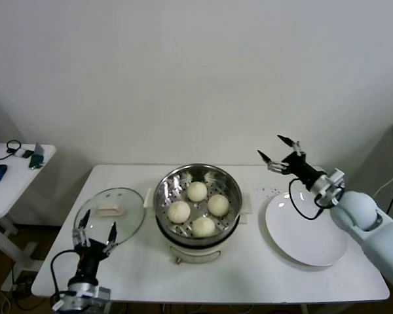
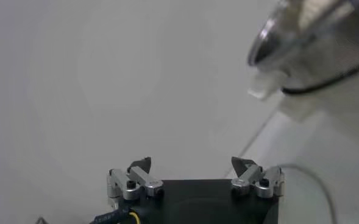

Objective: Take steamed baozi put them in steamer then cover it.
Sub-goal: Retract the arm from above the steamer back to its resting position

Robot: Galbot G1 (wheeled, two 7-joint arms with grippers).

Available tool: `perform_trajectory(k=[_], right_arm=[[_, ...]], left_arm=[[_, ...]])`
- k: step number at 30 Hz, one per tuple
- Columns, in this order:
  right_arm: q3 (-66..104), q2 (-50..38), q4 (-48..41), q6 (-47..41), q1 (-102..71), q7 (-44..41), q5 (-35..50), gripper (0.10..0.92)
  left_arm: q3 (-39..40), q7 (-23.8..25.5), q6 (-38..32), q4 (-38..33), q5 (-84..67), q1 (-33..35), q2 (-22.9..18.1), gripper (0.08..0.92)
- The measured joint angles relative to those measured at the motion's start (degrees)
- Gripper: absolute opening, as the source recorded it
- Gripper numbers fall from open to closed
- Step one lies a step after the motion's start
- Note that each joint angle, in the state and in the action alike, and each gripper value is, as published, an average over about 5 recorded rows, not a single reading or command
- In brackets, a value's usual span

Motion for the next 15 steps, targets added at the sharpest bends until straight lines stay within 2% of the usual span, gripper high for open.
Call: perform_trajectory(k=[8, 15], right_arm=[[17.2, 6.8, 1.2, -1.0, -14.6, 0.3, -1.6, 0.823], [25.9, 11.8, 3.3, -2.4, -23.6, 0.1, -3.1, 0.823]], left_arm=[[1.8, 2.9, 5.1, 3.2, 15.5, -3.0, 3.3, 0.823], [3.9, 4.6, 7.0, 9.5, 25.2, -8.2, 5.1, 0.823]])
